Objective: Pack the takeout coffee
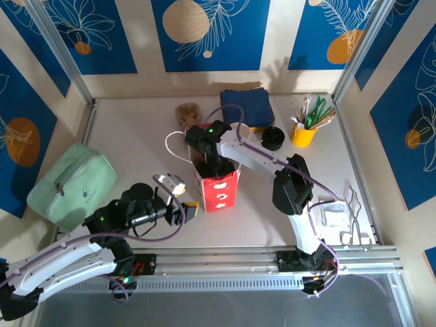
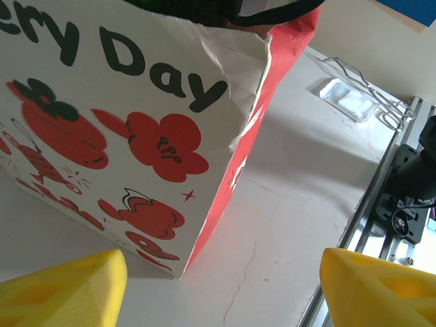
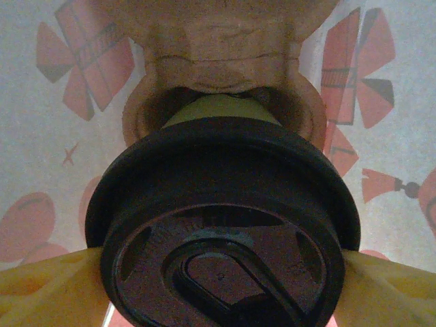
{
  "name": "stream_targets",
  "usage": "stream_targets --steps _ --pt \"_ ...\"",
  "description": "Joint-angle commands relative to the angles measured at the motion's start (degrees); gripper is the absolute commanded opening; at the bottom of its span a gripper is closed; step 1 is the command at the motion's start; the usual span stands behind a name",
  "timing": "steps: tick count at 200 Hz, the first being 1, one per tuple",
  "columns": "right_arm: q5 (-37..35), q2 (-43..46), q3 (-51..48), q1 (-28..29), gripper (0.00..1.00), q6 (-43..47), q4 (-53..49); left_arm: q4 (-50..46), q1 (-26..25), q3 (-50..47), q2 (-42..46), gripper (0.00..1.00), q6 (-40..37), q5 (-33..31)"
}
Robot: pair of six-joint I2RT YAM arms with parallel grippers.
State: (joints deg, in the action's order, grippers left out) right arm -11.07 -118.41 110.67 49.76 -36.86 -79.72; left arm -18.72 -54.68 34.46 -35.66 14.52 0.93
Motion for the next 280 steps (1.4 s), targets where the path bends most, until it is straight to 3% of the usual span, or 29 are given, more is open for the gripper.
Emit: stream_targets --steps 1,152,280 --pt "0.8 -1.6 0.4 -0.3 0.84 1.0 0.6 -0.7 -0.5 0.7 1.0 0.75 -0.2 -0.9" --pt "-0.1 0.1 1.3 -0.7 1.00 1.3 -0.1 -1.1 -0.5 1.3 1.1 0.75 -0.7 -1.2" --pt "-1.2 0.7 3.8 -0.2 0.99 1.0 -1.8 -1.4 -0.6 1.7 0.9 0.75 -1.0 -1.5"
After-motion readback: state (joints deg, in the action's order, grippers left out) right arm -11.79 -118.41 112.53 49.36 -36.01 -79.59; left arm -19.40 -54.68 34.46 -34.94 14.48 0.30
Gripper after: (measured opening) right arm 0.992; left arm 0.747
